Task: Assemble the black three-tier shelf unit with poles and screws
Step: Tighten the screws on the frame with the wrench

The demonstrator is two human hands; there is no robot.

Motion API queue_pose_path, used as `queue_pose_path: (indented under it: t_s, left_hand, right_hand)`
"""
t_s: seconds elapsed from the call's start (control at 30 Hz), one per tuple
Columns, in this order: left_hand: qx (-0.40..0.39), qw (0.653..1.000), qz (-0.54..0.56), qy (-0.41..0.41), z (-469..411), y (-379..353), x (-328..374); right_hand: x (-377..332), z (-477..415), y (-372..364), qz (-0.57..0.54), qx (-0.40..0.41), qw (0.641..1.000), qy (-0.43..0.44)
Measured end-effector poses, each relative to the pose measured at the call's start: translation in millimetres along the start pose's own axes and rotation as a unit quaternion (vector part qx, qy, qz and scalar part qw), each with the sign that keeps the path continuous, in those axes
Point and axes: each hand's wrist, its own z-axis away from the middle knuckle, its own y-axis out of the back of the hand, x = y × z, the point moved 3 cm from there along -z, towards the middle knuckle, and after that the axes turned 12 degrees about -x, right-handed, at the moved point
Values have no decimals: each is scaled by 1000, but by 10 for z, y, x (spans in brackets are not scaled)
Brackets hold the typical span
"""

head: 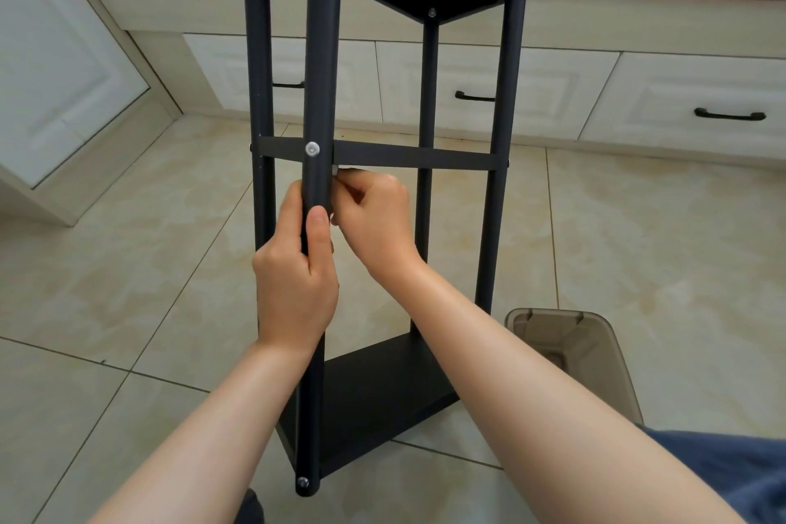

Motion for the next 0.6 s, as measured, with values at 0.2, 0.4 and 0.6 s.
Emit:
queue_pose_path:
  t_s: [0.2, 0.4, 0.6]
  left_hand:
    - [0, 1000, -1, -3, 13, 5, 34]
    - [-3, 1000, 9, -6, 15, 17, 49]
    - [4, 1000, 2, 6, 14, 15, 35]
  right_hand:
    - [99, 61, 98, 8, -47, 998, -50]
    - [162, 171, 106, 16, -76, 993, -86]
    - [-41, 118, 142, 25, -53, 997, -43]
